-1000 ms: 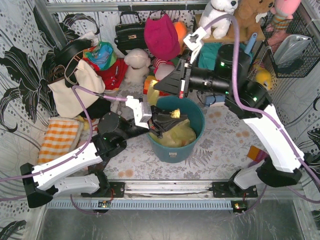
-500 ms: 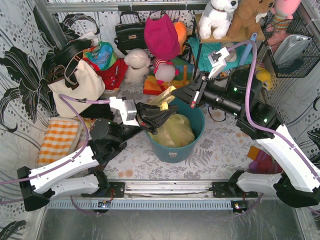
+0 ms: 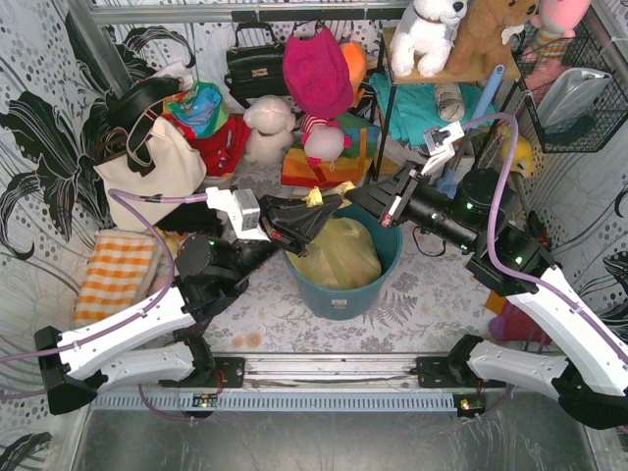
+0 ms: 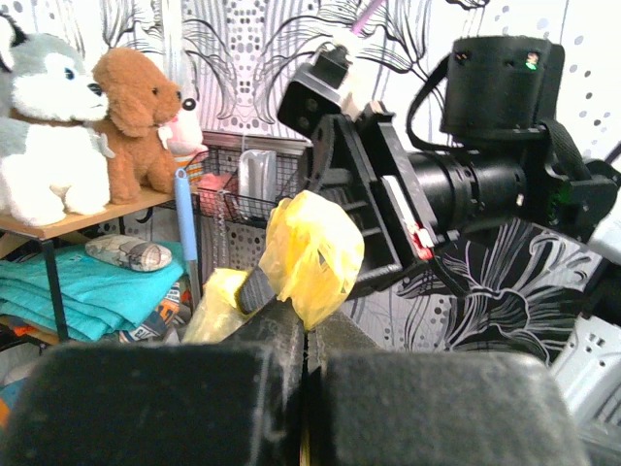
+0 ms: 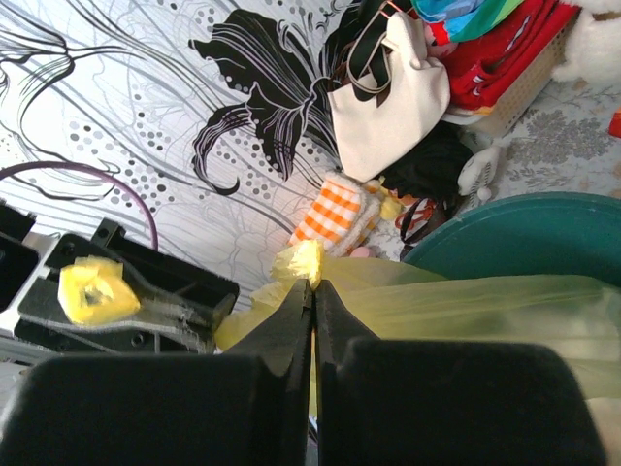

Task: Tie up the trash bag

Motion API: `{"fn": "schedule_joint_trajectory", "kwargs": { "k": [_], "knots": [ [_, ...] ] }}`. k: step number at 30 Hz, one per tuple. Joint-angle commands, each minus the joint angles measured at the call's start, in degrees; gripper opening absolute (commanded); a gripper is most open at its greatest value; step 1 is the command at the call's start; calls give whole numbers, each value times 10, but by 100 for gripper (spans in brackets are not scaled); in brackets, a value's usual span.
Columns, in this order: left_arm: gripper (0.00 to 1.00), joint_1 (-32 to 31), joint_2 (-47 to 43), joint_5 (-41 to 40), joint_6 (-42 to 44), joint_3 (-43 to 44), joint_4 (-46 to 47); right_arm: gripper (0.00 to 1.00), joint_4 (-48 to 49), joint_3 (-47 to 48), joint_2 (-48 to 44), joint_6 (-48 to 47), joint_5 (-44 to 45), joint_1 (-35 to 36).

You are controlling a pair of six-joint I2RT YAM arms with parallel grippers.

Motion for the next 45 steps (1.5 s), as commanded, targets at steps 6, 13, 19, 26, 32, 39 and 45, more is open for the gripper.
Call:
{"fn": "schedule_joint_trajectory", "kwargs": {
  "k": [6,13,19,26,32,39,45],
  "knots": [
    [0,1,5,-69,-1,1,30,0,107,-59,-25,2,-99,3],
    [0,1,12,-94,-2,5,25,0,122,-81,-37,-17,-142,3],
    [0,1,20,-95,-2,10,22,0,159,-96,-43,-14,-176,6],
    [0,1,26,-95,-7,14,23,0,148,-102,-42,-14,-156,27],
    [0,1,29,-98,-9,14,26,0,123,-102,-45,-13,-109,58],
    [0,1,27,-100,-9,10,26,0,103,-94,-22,-16,-18,121],
    [0,1,26,-101,-8,9,26,0,84,-88,-10,-27,91,174]
  ]
}}
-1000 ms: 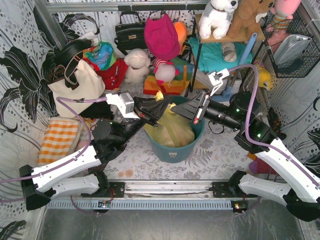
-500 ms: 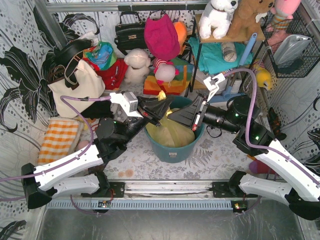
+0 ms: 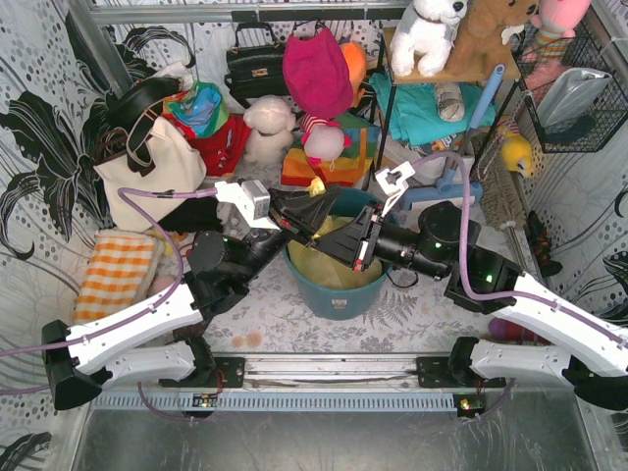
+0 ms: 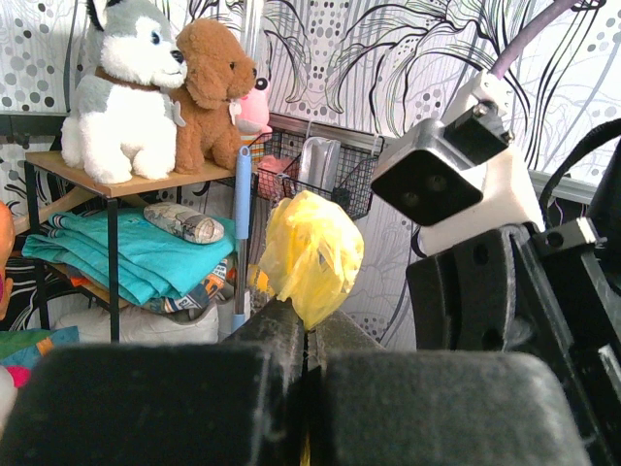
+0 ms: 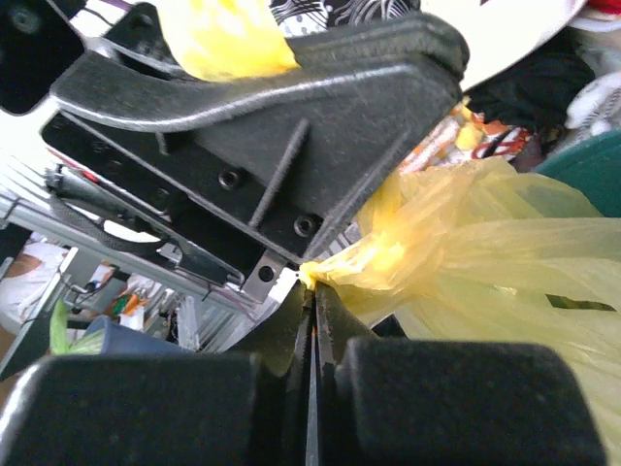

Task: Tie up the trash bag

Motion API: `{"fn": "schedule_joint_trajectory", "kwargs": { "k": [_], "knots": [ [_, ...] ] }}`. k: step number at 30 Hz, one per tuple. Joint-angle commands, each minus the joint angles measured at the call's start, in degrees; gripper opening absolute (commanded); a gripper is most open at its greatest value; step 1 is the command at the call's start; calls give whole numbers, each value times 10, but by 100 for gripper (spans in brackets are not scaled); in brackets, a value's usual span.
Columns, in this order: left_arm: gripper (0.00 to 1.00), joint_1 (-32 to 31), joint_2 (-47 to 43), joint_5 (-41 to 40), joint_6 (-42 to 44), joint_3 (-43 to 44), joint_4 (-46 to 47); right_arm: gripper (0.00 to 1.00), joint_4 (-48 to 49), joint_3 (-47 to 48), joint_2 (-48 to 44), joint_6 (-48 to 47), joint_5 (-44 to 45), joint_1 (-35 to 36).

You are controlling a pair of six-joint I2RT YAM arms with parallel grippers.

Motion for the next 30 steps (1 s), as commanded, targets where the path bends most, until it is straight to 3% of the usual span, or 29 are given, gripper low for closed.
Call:
{"fn": "schedule_joint_trajectory", "kwargs": {
  "k": [1,11,30],
  "knots": [
    [0,1,-2,-10,-1,11,23,0,-12,13,5,-16,99,27],
    [0,1,-4,-8,-6,6,27,0,-11,4,20,-22,220,61],
    [0,1,-10,11,-7,9,5,0,124,-59,46,-50,336,72]
  ]
}}
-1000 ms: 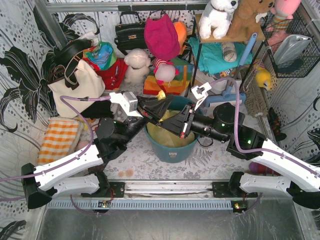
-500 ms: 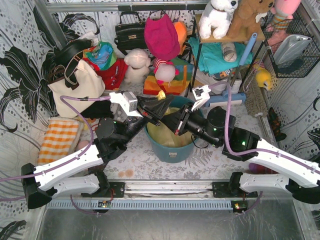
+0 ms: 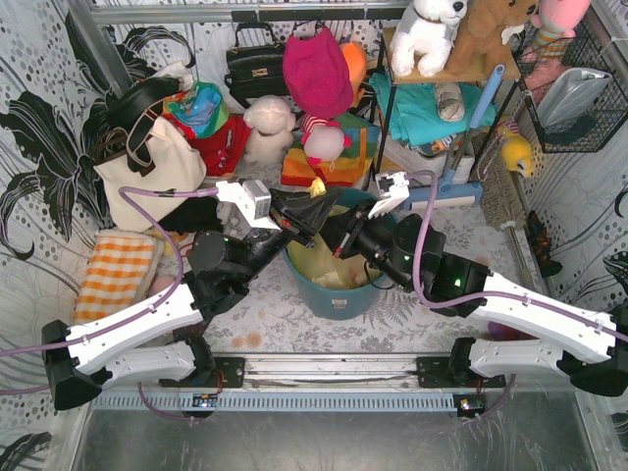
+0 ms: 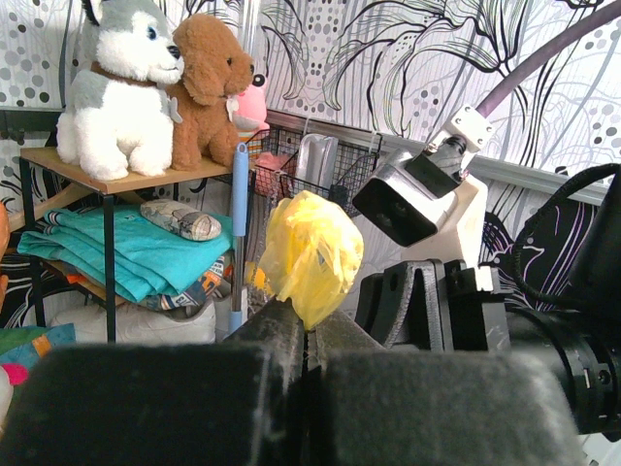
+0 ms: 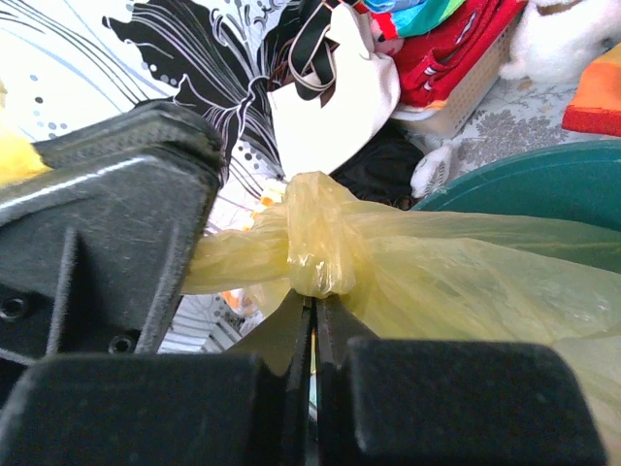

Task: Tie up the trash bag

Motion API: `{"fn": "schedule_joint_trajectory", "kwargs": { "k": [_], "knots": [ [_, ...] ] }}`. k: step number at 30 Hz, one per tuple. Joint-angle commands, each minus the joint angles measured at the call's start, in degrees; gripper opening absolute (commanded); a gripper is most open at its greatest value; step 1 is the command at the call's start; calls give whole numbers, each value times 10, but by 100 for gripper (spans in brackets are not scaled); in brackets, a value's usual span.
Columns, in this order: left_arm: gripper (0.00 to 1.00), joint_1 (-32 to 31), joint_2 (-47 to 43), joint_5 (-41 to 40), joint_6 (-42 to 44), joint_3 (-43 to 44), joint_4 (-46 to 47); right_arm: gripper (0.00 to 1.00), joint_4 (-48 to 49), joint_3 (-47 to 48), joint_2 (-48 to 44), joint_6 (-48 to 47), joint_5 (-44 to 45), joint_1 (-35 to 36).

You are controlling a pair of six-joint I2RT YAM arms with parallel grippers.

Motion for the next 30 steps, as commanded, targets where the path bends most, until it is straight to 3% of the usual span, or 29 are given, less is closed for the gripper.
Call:
{"fn": "schedule_joint_trajectory", "kwargs": {
  "k": [1,12,30],
  "knots": [
    [0,1,-9,8,-2,9,11,0,74,-24,1,-4,51,14],
    [0,1,-6,8,-7,8,9,0,224,-76,32,-55,224,106],
    [0,2,-17,17,-13,7,-4,0,400,-119,68,-158,360,120]
  ]
}}
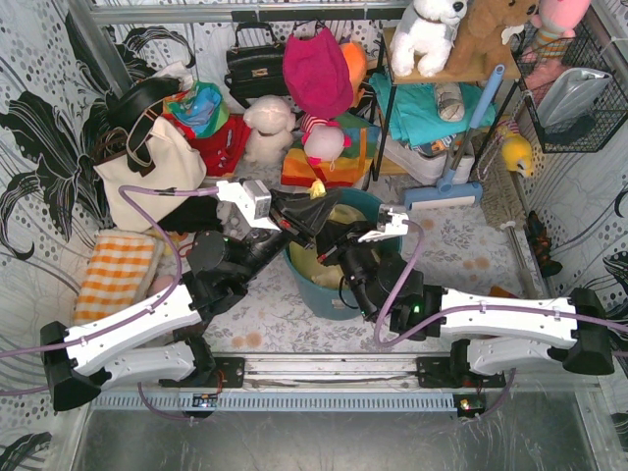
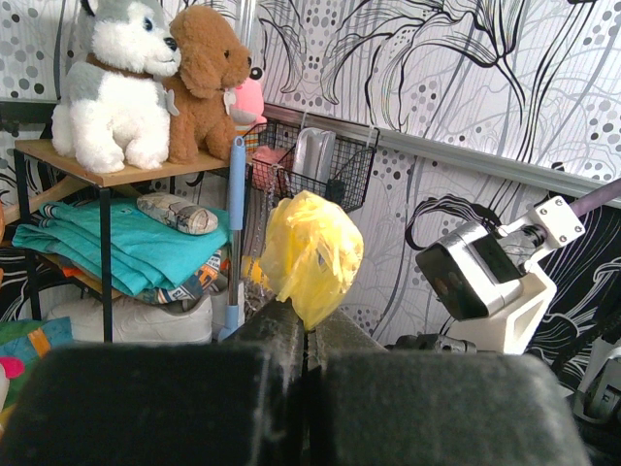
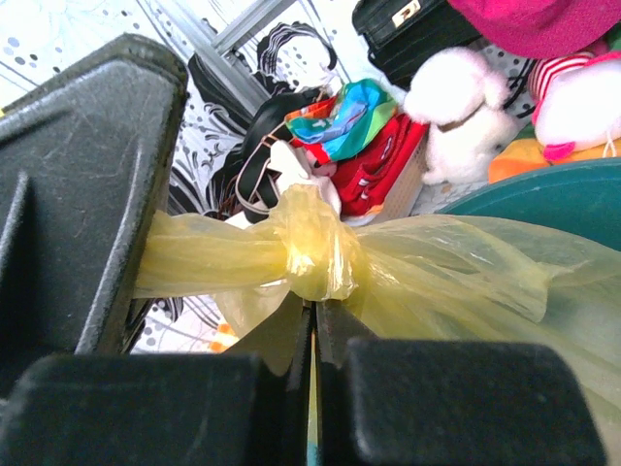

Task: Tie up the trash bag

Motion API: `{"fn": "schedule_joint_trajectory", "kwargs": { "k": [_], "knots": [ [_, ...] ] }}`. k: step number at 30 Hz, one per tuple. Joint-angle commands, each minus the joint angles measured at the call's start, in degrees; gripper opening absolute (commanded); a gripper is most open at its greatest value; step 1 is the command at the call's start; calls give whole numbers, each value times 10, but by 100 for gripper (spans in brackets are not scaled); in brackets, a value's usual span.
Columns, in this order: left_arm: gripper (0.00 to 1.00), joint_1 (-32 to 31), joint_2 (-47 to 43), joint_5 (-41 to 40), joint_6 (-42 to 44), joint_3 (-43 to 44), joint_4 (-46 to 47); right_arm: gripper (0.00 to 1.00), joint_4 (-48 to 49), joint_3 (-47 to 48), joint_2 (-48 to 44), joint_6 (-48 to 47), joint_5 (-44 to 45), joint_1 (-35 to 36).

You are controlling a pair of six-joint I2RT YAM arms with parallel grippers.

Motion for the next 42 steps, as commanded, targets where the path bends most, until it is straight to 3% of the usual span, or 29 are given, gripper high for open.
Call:
{"fn": "schedule_joint_trajectory", "kwargs": {
  "k": [1,13,24,28,33,39,42],
  "knots": [
    [0,1,-12,12,-7,7,9,0,84,-12,11,-54,43,3],
    [0,1,-15,12,-3,13,-5,0,294,-44,52,-216,91,3],
    [0,1,-12,13,-5,16,-8,0,430,-52,87,-312,101,3],
    [0,1,-14,3,-2,16,-10,0,423,-63,68,-323,118,3],
    [24,1,-19,-9,1,16,-14,0,394,-76,52,-297,123,3],
    [68,1,-36,-11,6,26,-27,0,356,-76,45,-262,107,3],
    [77,1,-56,-22,14,42,-73,0,329,-72,39,-242,100,3]
  ]
}}
